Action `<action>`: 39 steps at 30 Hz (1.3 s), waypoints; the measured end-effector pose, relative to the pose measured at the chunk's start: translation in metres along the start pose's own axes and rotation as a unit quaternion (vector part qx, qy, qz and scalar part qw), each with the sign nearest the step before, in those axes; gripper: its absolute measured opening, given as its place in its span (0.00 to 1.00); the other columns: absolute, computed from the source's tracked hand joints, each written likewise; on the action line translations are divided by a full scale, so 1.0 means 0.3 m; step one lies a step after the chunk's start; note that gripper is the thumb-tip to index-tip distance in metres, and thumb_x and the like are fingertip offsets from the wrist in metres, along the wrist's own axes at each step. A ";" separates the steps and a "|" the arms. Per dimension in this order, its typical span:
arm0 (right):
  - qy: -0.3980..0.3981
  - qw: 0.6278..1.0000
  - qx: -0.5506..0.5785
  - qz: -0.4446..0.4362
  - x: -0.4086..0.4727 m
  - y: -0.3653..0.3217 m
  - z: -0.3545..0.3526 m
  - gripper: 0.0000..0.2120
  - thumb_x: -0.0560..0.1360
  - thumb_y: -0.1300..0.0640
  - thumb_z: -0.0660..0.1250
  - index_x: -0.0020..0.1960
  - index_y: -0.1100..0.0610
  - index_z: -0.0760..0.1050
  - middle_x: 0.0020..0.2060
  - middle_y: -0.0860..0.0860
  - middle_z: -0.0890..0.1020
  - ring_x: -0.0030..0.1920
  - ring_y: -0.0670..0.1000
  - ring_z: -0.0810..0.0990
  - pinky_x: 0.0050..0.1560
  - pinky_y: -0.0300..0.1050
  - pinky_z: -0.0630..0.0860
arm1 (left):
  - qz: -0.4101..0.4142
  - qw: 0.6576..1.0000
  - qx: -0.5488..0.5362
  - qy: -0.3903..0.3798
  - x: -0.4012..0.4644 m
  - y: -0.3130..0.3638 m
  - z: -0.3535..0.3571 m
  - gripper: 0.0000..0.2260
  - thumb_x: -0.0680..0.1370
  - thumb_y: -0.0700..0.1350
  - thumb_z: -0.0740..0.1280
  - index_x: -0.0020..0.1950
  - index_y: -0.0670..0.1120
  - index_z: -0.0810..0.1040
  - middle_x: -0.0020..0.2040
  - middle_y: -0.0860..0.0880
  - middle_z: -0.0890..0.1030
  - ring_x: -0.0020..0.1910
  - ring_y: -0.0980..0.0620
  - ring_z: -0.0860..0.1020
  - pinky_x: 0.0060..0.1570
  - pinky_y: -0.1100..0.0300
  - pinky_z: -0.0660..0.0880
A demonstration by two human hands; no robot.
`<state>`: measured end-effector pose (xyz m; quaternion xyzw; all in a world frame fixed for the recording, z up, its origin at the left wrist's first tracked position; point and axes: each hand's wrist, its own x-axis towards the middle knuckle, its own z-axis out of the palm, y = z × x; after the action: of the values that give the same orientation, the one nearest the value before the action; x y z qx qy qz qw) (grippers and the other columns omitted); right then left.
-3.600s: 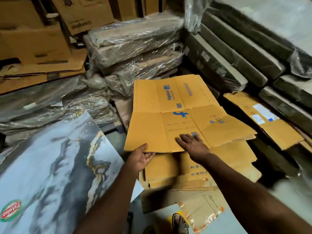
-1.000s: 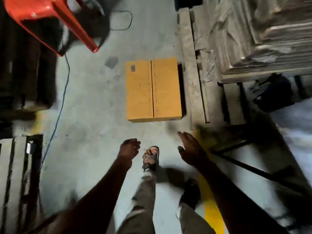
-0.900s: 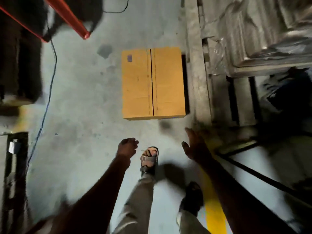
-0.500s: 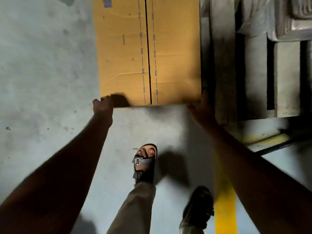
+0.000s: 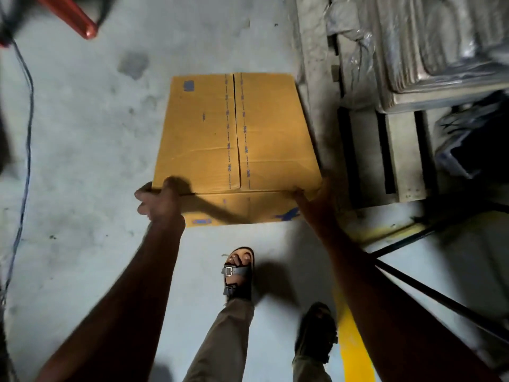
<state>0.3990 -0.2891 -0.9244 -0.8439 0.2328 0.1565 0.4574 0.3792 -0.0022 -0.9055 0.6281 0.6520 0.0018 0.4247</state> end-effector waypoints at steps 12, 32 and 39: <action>0.015 0.999 -0.043 -0.003 -0.603 -0.263 -0.461 0.32 0.72 0.45 0.72 0.69 0.61 0.69 0.63 0.61 0.77 0.64 0.60 0.76 0.65 0.52 0.71 | 0.035 0.999 0.021 0.034 -0.483 0.030 -0.603 0.23 0.73 0.56 0.65 0.64 0.46 0.70 0.65 0.41 0.71 0.61 0.38 0.74 0.62 0.46 0.72; 0.209 0.943 0.098 -0.239 -1.775 -0.576 -1.071 0.28 0.75 0.49 0.69 0.66 0.66 0.67 0.64 0.61 0.72 0.67 0.59 0.68 0.70 0.55 0.62 | 0.184 0.952 -0.220 0.109 -1.363 -0.036 -1.716 0.18 0.73 0.53 0.64 0.59 0.46 0.74 0.63 0.45 0.74 0.62 0.42 0.74 0.64 0.46 0.64; 0.295 0.901 0.126 -0.291 -2.010 -0.729 -1.234 0.27 0.73 0.46 0.66 0.63 0.65 0.69 0.61 0.60 0.73 0.64 0.60 0.69 0.63 0.50 0.64 | 0.238 0.916 -0.319 0.042 -1.511 0.092 -1.907 0.18 0.73 0.51 0.66 0.60 0.45 0.74 0.63 0.44 0.74 0.61 0.43 0.75 0.63 0.51 0.68</action>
<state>0.0270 -0.3476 -0.2867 -0.8170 0.1193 -0.2703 0.4953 0.0158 -0.0643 -0.2751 0.5949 0.4650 0.3373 0.5622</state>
